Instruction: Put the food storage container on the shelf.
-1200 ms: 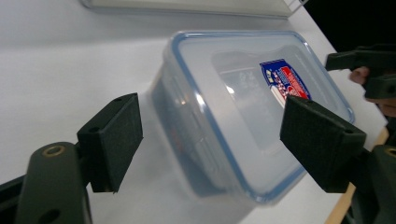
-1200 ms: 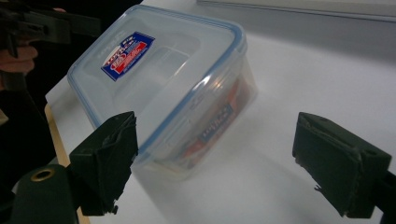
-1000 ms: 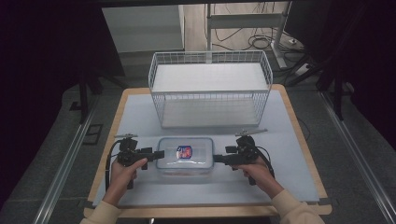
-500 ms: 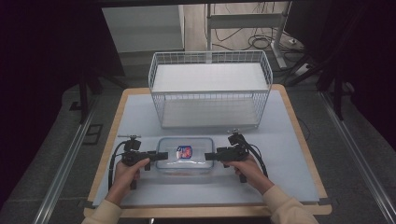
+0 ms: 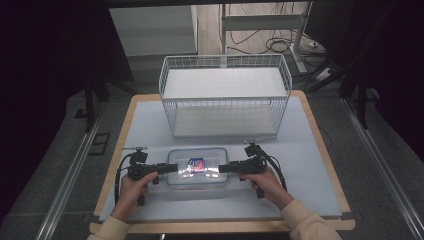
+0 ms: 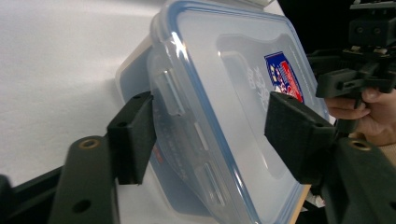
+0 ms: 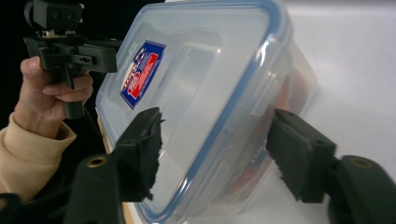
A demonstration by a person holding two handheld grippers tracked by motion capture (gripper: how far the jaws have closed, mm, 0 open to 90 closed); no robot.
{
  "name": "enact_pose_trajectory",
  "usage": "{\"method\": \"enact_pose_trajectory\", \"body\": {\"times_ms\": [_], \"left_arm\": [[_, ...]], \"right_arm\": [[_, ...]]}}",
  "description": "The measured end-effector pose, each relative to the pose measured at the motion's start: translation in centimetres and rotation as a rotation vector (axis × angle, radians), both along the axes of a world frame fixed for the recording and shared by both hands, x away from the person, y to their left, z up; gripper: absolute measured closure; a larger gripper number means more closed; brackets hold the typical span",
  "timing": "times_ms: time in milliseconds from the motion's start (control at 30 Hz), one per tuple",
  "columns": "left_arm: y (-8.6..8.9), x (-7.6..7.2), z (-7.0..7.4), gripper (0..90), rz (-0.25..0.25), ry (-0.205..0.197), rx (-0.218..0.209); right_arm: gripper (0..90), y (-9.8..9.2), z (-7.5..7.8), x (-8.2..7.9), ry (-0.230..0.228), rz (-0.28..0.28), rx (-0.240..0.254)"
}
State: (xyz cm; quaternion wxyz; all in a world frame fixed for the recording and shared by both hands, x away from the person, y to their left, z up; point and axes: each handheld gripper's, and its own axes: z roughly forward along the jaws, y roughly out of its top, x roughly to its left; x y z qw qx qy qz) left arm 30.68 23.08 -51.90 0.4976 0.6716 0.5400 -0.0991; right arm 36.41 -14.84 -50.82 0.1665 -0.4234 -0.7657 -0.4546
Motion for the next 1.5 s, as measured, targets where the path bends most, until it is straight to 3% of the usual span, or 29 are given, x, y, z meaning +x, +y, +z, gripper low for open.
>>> {"method": "enact_pose_trajectory", "body": {"times_ms": [100,300,533,800,933,1100,1467,1500], "left_arm": [[0.2,-0.6,0.2,40.4,-0.002,-0.018,-0.002],[0.4,-1.7,0.6,43.7,-0.015,-0.040,-0.005],[0.7,-2.2,0.8,48.1,-0.029,-0.056,-0.021],[0.6,-2.4,1.0,48.4,-0.025,-0.066,-0.010],[0.4,-2.6,1.1,48.6,-0.016,-0.071,-0.006],[-0.1,-2.9,1.6,49.4,-0.002,-0.091,0.004],[-0.6,-3.1,2.6,49.5,0.006,-0.112,0.003],[-0.6,-3.1,3.0,49.8,0.009,-0.120,-0.011]], "right_arm": [[45.1,-0.4,0.2,-0.2,0.015,-0.007,0.023],[49.0,-0.5,0.4,-0.6,0.019,-0.014,0.044],[50.9,-0.8,0.5,-0.7,0.037,-0.020,0.063],[51.7,-0.8,0.7,-1.0,0.034,-0.025,0.054],[53.0,-0.9,0.8,-1.0,0.055,-0.036,0.062],[53.9,-1.2,1.4,-1.3,0.023,-0.041,0.055],[53.9,-1.7,2.1,-1.3,0.010,-0.044,0.066],[53.9,-1.8,2.5,-1.4,-0.008,-0.043,0.065]]}}
